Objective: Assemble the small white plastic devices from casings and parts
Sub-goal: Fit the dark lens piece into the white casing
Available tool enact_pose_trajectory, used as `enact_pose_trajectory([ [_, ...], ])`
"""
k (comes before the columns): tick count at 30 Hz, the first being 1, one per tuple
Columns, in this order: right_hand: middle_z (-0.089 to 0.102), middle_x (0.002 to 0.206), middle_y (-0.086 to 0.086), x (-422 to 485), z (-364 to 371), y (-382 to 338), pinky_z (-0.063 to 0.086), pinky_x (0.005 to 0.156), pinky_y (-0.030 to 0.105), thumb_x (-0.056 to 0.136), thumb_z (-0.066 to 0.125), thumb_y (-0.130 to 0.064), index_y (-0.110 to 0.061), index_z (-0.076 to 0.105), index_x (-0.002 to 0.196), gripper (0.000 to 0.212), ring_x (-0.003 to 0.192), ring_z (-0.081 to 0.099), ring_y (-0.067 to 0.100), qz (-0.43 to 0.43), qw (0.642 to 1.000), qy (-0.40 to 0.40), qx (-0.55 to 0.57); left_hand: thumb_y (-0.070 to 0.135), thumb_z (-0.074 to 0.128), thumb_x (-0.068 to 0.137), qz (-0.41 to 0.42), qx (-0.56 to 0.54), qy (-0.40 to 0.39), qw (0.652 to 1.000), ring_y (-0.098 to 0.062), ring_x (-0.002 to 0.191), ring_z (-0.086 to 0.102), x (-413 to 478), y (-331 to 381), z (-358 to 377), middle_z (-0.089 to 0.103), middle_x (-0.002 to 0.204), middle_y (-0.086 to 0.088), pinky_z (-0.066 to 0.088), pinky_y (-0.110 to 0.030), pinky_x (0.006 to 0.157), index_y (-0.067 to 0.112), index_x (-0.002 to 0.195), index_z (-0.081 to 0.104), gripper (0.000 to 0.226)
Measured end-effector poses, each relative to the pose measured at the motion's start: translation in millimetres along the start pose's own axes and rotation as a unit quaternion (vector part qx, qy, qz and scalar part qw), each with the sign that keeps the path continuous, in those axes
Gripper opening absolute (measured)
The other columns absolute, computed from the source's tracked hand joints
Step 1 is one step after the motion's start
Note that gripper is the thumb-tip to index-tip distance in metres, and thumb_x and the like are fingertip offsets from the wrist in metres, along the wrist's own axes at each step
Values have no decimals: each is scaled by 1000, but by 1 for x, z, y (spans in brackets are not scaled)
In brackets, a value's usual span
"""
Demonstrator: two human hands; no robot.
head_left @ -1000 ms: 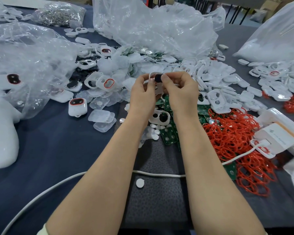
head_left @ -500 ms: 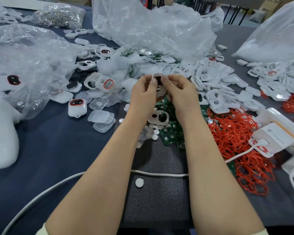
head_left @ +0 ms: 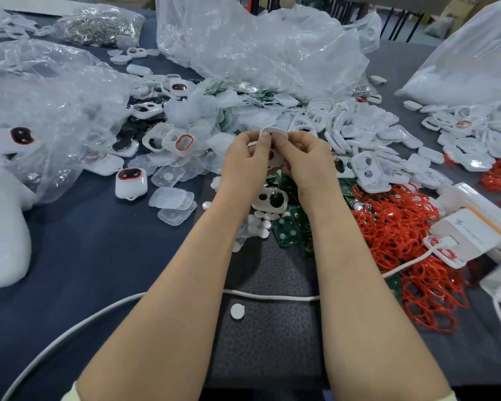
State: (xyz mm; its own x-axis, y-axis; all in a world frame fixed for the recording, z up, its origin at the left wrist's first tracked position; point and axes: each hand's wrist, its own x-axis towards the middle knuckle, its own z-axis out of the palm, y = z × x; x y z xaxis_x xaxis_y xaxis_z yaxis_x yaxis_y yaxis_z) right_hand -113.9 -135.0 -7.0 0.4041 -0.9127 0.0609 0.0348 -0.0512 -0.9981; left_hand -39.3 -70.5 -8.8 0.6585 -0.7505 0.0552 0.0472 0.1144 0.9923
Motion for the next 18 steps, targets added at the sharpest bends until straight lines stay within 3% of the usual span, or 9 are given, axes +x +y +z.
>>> enact_pose_trajectory([
  [4, 58, 62, -4, -1, 2, -1, 38, 45, 10, 88, 67, -16, -7, 62, 89, 11, 44, 50, -5, -18, 1000, 14, -13, 11, 49, 99, 34, 59, -9, 998, -17, 89, 67, 1, -1, 0, 68, 91, -3, 56, -39, 87, 15, 101, 58, 10],
  [8, 64, 72, 0, -4, 3, -5, 45, 55, 14, 88, 67, -19, -11, 63, 89, 9, 58, 58, 1, -27, 999, 19, -33, 7, 47, 97, 64, 98, 6, 993, -20, 89, 67, -1, -1, 0, 68, 91, -4, 56, -37, 85, 19, 98, 56, 15],
  [11, 61, 78, -8, -12, 10, -7, 46, 68, 15, 87, 68, -24, -16, 64, 98, 14, 70, 56, 3, -98, 982, 84, -135, 7, 47, 95, 121, 142, 72, 980, -1, 68, 61, -2, -3, -2, 63, 75, 6, 48, -15, 62, 19, 95, 55, 14],
  [13, 64, 81, -8, -19, 19, -10, 45, 69, 10, 88, 67, -20, -11, 67, 99, 14, 70, 56, 0, -168, 966, 102, -168, 9, 48, 95, 152, 162, 122, 967, 5, 53, 52, -4, -3, -4, 54, 63, 15, 37, -11, 51, 18, 96, 58, 14],
  [16, 71, 85, -4, -26, 31, -10, 45, 71, 6, 91, 63, -21, -9, 73, 97, 17, 74, 60, -1, -200, 955, 66, -208, 12, 48, 97, 171, 185, 127, 959, 4, 61, 55, -6, -3, -4, 58, 69, 15, 44, -17, 60, 11, 106, 62, 17],
  [18, 70, 81, -4, -24, 31, -11, 50, 75, 16, 93, 61, -24, -9, 74, 96, 20, 76, 63, 5, -159, 971, 47, -171, 12, 49, 98, 169, 184, 81, 965, -2, 82, 63, -8, -1, -2, 69, 90, 4, 51, -20, 77, 8, 115, 62, 22],
])
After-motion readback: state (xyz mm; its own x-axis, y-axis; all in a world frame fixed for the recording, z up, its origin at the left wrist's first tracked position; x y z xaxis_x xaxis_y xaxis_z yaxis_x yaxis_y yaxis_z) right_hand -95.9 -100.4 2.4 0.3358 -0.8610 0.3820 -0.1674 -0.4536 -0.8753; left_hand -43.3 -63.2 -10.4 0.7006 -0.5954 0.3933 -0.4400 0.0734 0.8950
